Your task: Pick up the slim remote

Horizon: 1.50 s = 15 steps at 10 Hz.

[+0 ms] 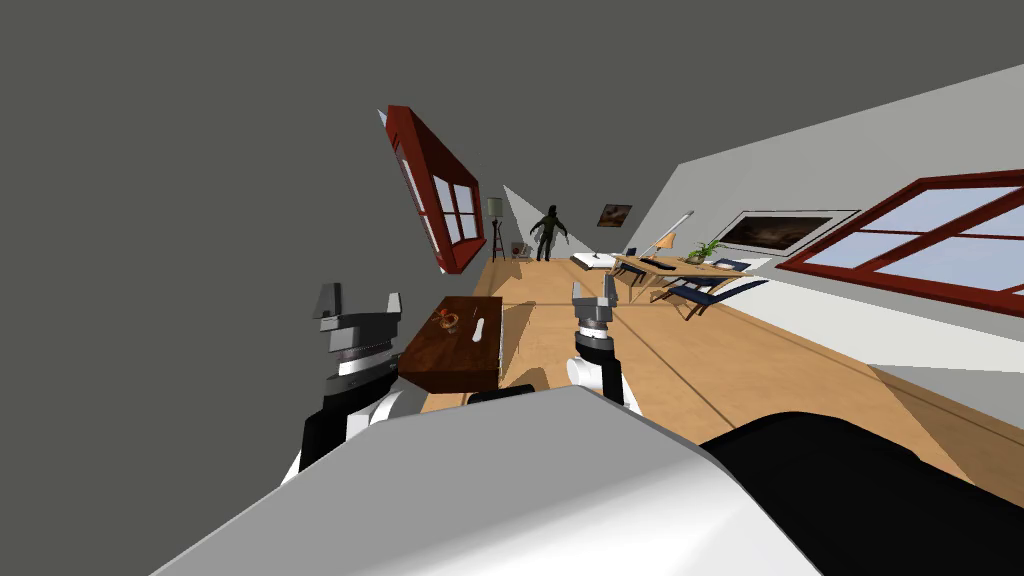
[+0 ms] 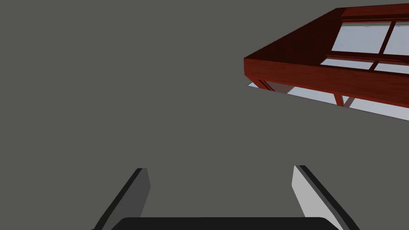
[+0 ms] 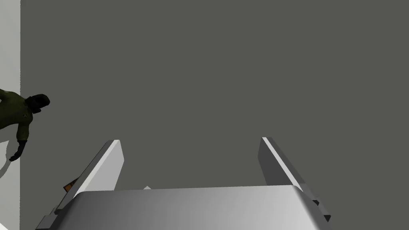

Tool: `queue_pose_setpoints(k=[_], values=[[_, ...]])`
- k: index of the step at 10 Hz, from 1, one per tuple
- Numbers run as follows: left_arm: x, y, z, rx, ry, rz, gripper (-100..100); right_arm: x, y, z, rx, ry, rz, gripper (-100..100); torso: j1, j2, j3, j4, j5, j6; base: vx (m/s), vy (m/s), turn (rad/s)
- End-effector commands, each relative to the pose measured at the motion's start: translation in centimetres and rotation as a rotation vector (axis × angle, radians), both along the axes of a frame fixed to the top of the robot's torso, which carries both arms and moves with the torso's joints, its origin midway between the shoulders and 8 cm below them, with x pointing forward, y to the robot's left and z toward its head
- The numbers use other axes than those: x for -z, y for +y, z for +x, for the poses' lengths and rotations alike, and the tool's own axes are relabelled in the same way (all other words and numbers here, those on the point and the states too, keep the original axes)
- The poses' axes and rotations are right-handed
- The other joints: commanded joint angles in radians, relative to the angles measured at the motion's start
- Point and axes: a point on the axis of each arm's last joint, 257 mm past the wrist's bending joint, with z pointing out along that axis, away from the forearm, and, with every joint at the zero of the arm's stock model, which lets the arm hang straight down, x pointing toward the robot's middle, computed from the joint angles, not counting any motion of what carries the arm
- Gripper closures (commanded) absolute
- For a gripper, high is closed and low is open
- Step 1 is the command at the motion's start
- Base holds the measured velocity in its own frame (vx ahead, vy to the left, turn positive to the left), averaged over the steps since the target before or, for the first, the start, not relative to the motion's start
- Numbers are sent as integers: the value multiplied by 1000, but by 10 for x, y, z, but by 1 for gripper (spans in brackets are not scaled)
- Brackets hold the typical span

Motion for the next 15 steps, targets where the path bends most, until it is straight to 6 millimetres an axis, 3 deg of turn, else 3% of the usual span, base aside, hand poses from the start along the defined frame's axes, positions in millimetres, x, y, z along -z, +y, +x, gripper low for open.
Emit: queue_pose_setpoints(k=[1, 4, 8, 11, 13, 15], values=[[9, -1, 9, 21, 29, 7, -100, 0, 0, 0, 0, 0, 0, 0, 0, 0, 0, 0, 0, 0, -23, -56, -6], [33, 0, 29, 58, 103, 12, -100, 0, 0, 0, 0, 0, 0, 0, -9, 3, 2, 1, -2, 0, -50, -130, -2], [87, 12, 68, 103, 266, 6, -100, 0, 0, 0, 0, 0, 0, 0, -11, 1, 0, 0, -2, 0, -6, -162, -10], [110, 21, 80, 106, 328, -1, -100, 0, 0, 0, 0, 0, 0, 0, -7, -1, 0, 0, -2, 0, 4, -105, -4], [138, 37, 99, 111, 421, -13, -100, 0, 0, 0, 0, 0, 0, 0, -6, 0, 0, 0, -1, 0, 5, -127, -18], [151, 41, 101, 103, 447, -18, -100, 0, 0, 0, 0, 0, 0, 0, -8, -2, -1, -1, -2, 0, 21, -95, 5]])
